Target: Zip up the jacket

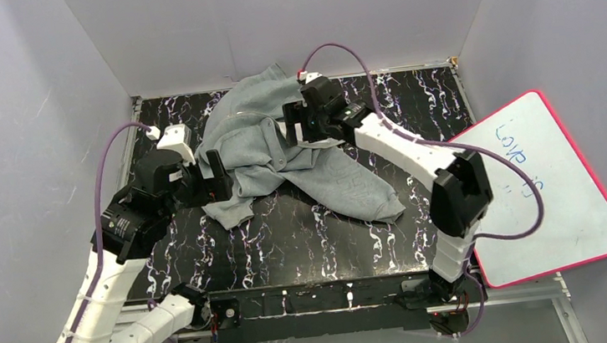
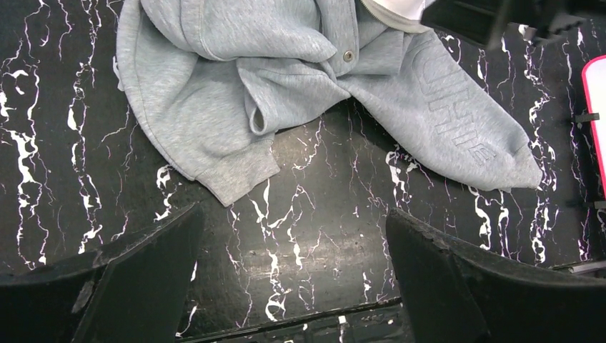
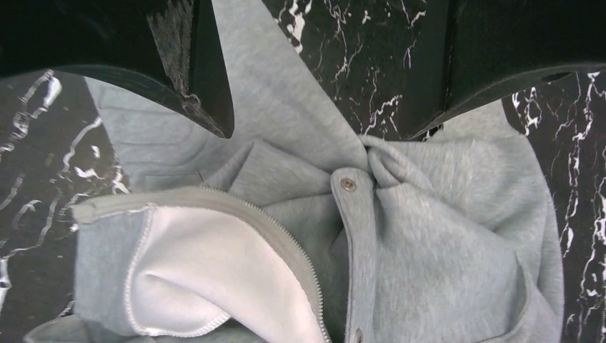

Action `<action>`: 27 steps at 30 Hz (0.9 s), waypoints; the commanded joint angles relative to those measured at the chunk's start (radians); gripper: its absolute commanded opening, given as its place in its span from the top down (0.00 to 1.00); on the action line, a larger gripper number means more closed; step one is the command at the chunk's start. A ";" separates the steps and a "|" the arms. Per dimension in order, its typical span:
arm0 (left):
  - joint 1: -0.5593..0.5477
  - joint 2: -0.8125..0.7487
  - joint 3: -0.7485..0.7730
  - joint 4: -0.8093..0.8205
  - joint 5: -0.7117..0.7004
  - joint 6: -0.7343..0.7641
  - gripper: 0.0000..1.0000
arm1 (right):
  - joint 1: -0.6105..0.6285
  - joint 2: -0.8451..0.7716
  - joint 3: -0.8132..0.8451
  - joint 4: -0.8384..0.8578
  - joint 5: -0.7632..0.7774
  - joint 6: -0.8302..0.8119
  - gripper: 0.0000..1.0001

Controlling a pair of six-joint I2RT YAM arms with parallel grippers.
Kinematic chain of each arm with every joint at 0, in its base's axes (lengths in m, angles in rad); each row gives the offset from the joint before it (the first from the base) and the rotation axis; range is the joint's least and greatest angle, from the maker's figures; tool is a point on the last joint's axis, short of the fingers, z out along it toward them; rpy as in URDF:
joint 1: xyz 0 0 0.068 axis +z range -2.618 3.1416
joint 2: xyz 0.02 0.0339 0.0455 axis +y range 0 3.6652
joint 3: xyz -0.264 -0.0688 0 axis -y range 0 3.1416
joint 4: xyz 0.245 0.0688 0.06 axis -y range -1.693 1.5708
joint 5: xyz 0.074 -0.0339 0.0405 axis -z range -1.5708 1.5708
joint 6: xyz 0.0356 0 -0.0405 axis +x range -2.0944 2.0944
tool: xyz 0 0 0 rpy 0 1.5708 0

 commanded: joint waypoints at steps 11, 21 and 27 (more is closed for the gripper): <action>-0.005 -0.032 -0.001 -0.056 -0.002 0.006 0.02 | 0.004 0.377 0.351 0.053 -0.125 0.178 0.14; -0.005 -0.058 -0.018 -0.078 -0.002 0.008 0.02 | 0.013 0.546 0.471 0.045 -0.224 0.244 0.35; -0.005 -0.059 -0.031 -0.076 -0.007 0.006 0.02 | 0.019 0.524 0.428 0.052 -0.243 0.230 0.77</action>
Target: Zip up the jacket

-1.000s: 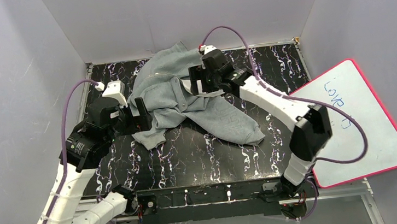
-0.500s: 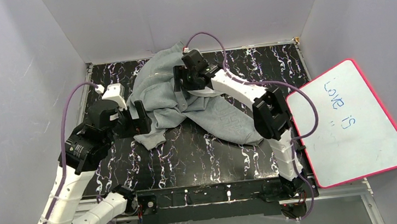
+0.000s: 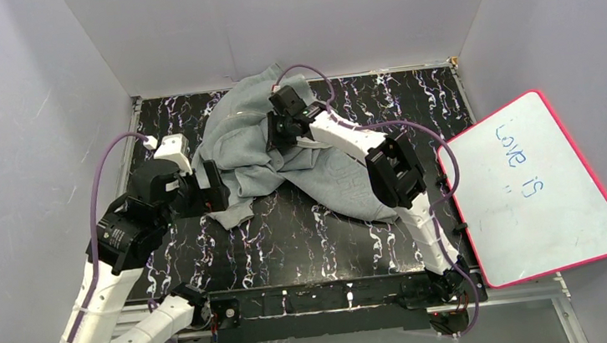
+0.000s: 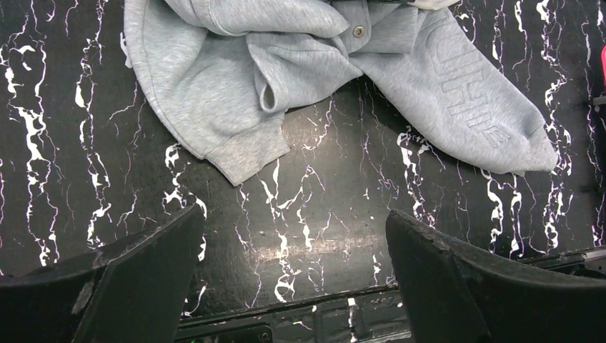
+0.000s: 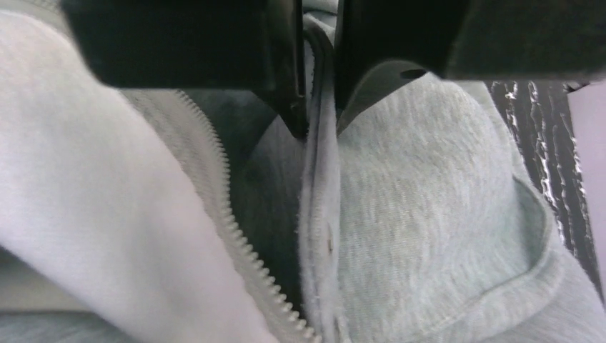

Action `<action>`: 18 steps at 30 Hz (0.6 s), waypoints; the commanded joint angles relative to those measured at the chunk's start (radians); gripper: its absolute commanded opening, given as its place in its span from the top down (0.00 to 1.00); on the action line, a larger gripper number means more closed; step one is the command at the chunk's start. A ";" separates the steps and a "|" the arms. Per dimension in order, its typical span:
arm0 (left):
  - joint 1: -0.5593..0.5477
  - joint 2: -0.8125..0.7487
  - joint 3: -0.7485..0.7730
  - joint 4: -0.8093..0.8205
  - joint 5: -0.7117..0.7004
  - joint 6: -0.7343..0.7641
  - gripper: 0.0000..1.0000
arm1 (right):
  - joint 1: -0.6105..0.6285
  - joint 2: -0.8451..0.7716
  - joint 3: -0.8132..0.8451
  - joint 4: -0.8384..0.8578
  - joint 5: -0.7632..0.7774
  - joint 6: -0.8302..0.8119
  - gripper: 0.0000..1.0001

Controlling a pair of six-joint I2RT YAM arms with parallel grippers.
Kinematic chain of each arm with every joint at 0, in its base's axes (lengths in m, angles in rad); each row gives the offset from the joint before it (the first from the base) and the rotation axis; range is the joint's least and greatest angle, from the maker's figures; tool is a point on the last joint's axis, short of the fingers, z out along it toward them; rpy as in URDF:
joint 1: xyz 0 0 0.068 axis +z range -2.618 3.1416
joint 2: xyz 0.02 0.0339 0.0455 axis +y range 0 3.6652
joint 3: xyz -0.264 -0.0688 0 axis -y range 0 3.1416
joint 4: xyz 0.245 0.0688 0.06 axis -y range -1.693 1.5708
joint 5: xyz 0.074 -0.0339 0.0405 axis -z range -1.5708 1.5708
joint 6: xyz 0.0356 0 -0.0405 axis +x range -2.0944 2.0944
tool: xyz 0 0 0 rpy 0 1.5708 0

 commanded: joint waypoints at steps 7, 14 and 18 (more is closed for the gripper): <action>-0.005 0.008 0.003 0.003 -0.003 0.008 0.02 | 0.007 -0.163 -0.090 0.043 -0.012 -0.071 1.00; -0.005 0.024 0.018 0.017 0.006 0.006 0.02 | 0.007 -0.336 -0.218 0.018 -0.026 -0.176 1.00; -0.006 0.036 0.028 0.020 0.002 0.008 0.02 | 0.007 -0.460 -0.356 0.025 -0.027 -0.224 1.00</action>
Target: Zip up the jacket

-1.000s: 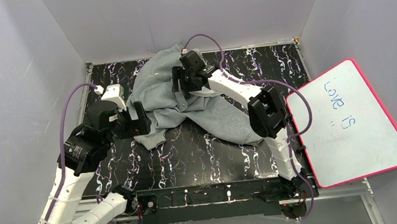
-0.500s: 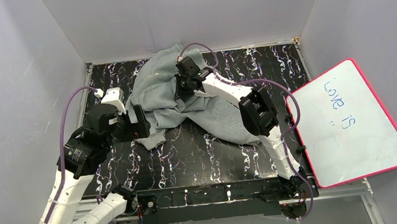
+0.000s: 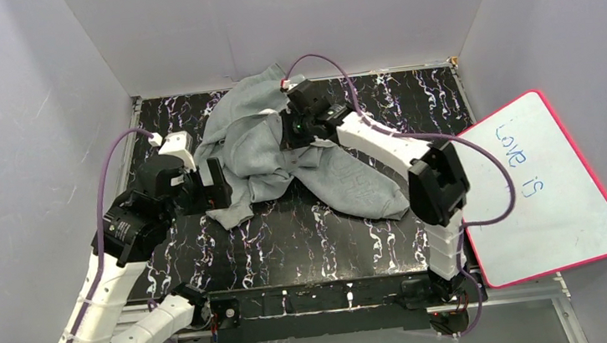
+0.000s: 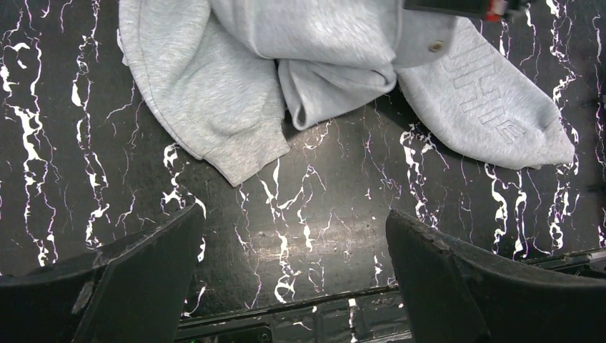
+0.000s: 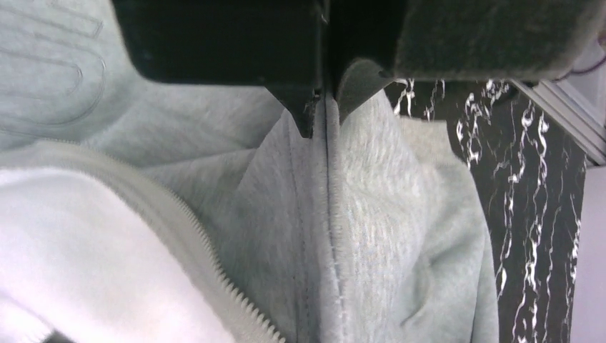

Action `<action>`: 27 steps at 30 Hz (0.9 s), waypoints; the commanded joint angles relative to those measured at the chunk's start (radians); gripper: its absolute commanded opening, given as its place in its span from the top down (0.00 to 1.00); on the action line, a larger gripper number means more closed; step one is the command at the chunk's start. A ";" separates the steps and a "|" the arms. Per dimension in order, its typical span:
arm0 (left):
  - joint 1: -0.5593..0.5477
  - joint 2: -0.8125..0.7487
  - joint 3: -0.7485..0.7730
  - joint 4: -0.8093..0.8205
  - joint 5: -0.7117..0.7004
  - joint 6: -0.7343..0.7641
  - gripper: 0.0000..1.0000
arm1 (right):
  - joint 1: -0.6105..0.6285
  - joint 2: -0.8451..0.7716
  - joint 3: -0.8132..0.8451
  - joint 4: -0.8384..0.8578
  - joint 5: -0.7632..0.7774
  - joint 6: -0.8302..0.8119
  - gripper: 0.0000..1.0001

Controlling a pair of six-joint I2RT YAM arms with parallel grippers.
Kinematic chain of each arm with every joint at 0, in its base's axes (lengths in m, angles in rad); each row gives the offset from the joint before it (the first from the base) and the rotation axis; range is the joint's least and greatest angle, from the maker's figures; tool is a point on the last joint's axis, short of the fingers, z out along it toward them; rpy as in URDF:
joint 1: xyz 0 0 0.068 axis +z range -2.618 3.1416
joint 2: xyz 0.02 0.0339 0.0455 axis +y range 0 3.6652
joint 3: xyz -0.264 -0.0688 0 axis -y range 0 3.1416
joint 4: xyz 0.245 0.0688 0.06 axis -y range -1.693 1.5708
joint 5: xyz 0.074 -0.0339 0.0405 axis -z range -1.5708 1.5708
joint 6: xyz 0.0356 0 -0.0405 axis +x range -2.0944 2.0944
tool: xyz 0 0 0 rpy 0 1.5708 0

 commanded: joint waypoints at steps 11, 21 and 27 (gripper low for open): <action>-0.005 0.032 0.024 0.036 0.018 0.000 0.02 | 0.003 -0.490 -0.458 -0.078 -0.029 -0.219 1.00; -0.005 0.080 0.027 0.066 0.052 0.001 0.02 | 0.003 -0.668 -0.597 -0.340 0.065 -0.212 1.00; -0.005 0.094 0.021 0.076 0.069 -0.004 0.02 | 0.004 -0.737 -0.614 -0.455 0.244 -0.117 0.71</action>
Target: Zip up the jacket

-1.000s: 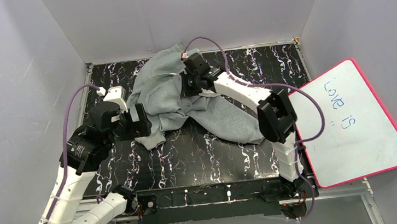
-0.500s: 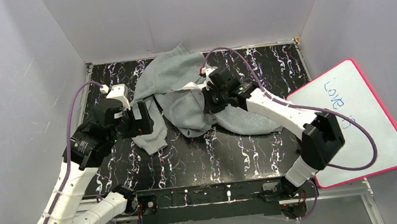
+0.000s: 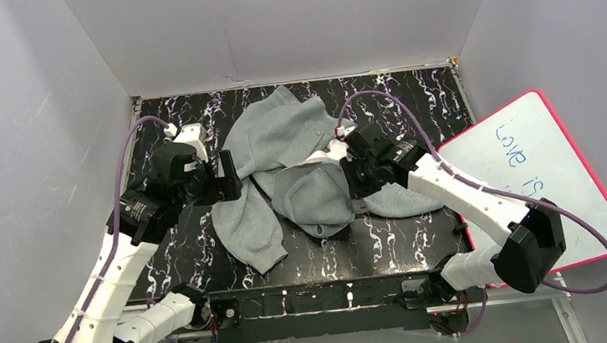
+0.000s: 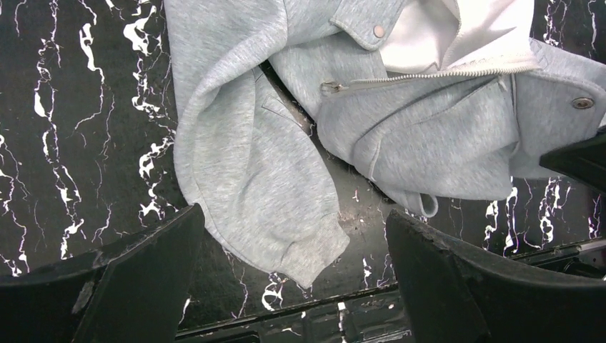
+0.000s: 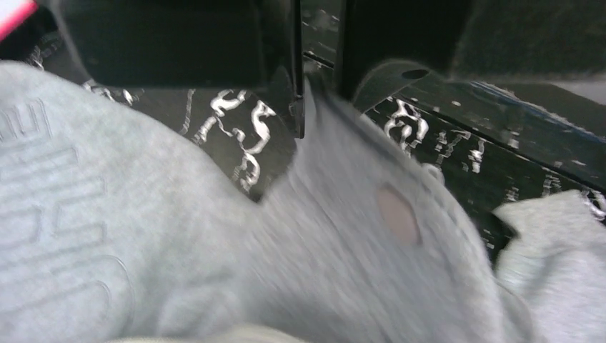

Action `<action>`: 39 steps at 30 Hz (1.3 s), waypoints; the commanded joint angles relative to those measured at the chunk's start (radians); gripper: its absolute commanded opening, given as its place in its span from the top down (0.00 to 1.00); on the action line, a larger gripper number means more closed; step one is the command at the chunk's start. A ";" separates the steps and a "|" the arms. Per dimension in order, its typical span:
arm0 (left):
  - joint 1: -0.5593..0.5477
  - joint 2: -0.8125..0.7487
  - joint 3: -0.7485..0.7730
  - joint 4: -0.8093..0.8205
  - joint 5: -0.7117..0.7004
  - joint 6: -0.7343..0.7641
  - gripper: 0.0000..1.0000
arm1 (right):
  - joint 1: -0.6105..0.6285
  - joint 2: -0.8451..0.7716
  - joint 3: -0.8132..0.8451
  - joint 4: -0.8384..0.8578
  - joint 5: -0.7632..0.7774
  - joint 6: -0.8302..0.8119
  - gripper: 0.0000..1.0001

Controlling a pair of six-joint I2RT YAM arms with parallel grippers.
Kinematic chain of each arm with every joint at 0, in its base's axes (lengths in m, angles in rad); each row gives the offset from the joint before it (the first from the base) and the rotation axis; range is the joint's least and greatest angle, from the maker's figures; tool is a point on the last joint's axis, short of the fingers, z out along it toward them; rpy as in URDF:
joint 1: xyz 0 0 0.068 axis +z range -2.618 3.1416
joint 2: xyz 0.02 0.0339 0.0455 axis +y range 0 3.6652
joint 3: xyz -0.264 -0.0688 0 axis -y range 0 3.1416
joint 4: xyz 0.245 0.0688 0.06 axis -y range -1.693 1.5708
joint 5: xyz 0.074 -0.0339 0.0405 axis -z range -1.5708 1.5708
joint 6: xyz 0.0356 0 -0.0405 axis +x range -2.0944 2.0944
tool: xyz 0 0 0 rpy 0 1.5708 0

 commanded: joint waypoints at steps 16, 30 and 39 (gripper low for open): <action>-0.003 -0.049 -0.011 -0.011 0.016 -0.011 0.02 | 0.082 -0.004 0.318 -0.052 -0.055 0.283 0.42; -0.003 -0.075 -0.038 -0.019 0.017 0.008 0.02 | 0.254 0.170 0.237 0.246 0.229 0.544 0.10; -0.003 -0.097 -0.067 -0.022 0.024 0.025 0.02 | 0.255 0.306 0.257 0.331 0.376 0.693 0.01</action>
